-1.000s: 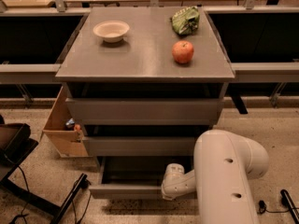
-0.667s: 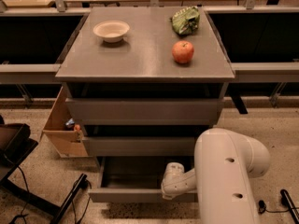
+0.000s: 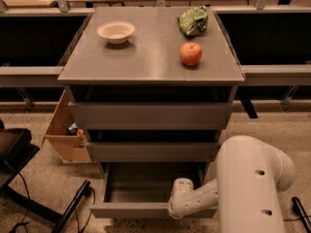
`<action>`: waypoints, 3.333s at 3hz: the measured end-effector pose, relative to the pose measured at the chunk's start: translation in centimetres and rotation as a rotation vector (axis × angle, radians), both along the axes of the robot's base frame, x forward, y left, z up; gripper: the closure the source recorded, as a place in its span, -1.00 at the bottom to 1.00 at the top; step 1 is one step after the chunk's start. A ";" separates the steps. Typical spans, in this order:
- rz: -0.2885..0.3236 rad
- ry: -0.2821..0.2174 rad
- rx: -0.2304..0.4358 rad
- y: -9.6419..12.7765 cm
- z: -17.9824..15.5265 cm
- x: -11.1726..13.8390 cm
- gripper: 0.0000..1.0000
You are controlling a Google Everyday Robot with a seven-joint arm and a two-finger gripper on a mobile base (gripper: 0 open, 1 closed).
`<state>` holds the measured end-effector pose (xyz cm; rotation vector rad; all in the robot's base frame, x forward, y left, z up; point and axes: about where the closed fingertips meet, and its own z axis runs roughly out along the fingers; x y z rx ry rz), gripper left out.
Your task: Open bottom drawer
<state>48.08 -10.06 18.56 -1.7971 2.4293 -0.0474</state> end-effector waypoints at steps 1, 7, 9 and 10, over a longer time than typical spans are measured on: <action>-0.009 0.006 0.001 -0.1 0.0 -0.5 1.00; -0.092 0.065 0.010 -0.4 -0.1 -5.6 -0.31; -0.092 0.066 0.010 -0.4 -0.1 -5.6 -1.00; -0.090 0.070 0.012 -0.4 -0.3 -5.7 -1.00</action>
Offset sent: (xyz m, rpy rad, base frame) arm -0.6043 -0.0290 0.0240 0.0678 0.6045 -0.8806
